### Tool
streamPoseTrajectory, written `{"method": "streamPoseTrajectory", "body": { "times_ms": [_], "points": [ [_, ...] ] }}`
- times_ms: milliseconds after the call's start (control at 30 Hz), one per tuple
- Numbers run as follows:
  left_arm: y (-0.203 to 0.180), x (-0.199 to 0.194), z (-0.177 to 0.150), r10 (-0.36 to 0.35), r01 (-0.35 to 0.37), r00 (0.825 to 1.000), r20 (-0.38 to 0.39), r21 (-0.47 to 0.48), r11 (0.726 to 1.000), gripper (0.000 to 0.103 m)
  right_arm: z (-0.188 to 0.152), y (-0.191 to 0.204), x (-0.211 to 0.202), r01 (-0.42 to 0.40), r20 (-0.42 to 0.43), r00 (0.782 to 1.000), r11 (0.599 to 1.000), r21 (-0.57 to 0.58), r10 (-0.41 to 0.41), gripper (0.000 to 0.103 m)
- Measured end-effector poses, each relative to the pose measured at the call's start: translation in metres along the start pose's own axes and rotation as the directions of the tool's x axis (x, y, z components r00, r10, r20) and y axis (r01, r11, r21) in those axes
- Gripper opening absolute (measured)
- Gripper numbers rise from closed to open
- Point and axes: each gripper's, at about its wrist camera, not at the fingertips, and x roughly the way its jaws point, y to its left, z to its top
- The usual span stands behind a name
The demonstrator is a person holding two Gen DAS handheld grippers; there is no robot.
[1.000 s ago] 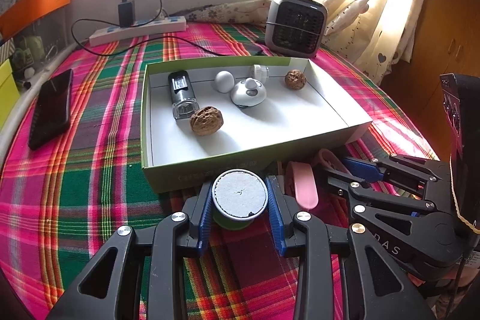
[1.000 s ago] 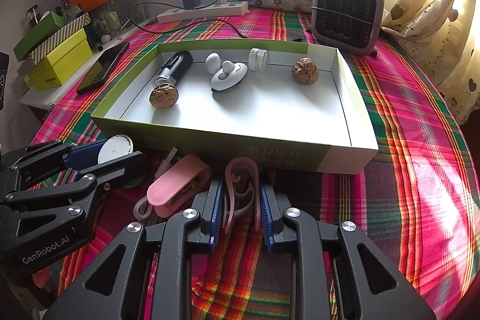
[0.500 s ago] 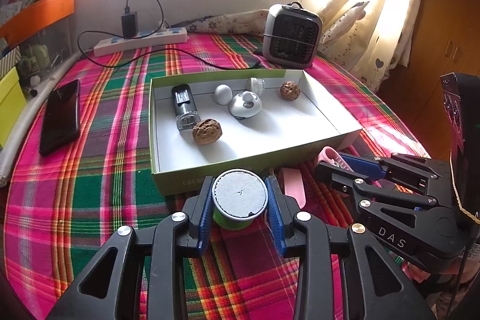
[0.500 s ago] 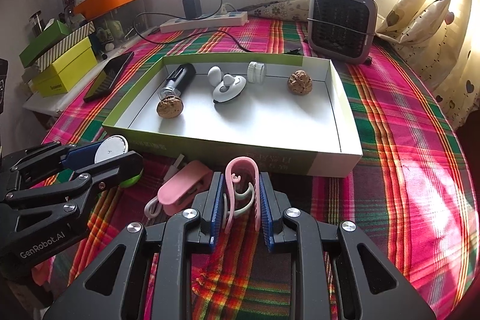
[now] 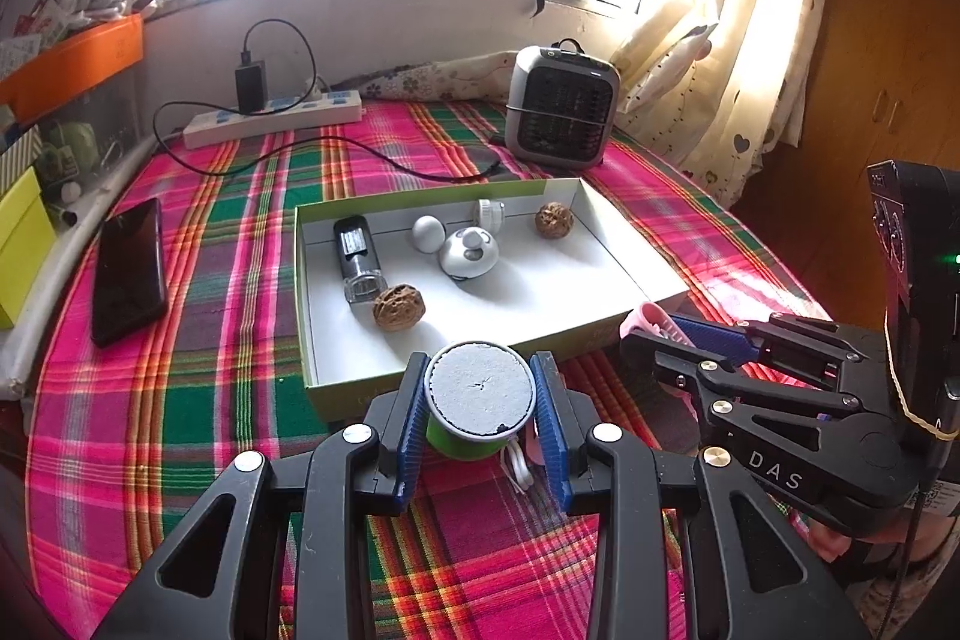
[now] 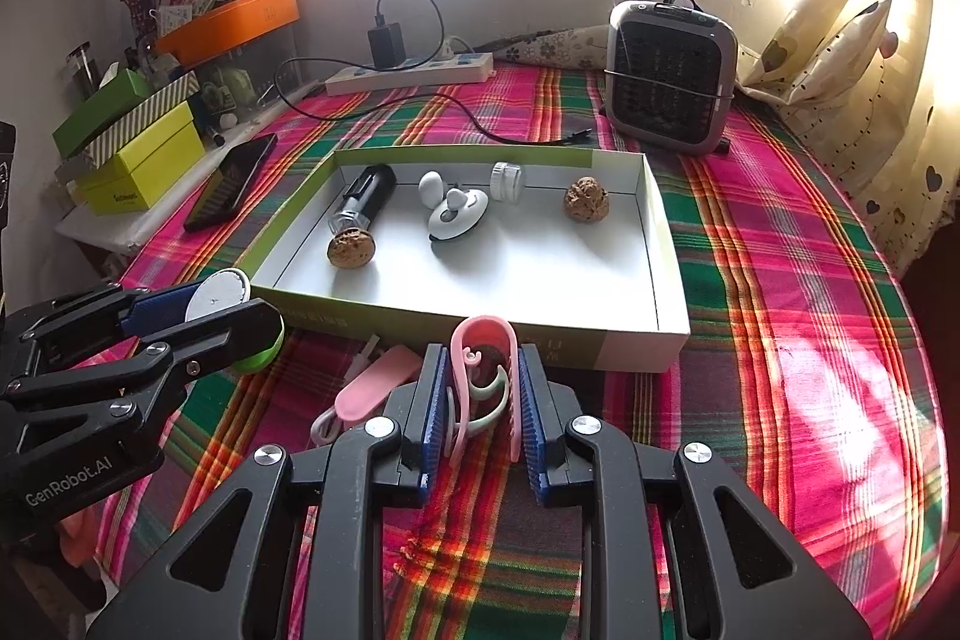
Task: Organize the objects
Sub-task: 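Lift the tape roll with the left tool while the right tool lifts the pink clip, then carry the tape roll with the left tool while the right tool carries the pink clip into the box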
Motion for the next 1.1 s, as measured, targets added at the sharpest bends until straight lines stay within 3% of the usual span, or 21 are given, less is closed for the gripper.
{"method": "streamPoseTrajectory", "body": {
  "times_ms": [500, 1100],
  "points": [
    [0.0, 0.017, 0.028, -0.032, 0.032, 0.999, 0.003, 0.004, 0.999, 0.031, 0.025, -0.018, 0.002, -0.028, 0.009, 1.0, 0.999, 0.024, 0.027, 0.024],
    [0.014, 0.071, 0.058, -0.028, 0.028, 0.999, -0.018, -0.01, 1.0, 0.031, 0.066, -0.039, 0.055, -0.051, -0.048, 0.997, 0.999, 0.018, 0.052, 0.024]
  ]
}}
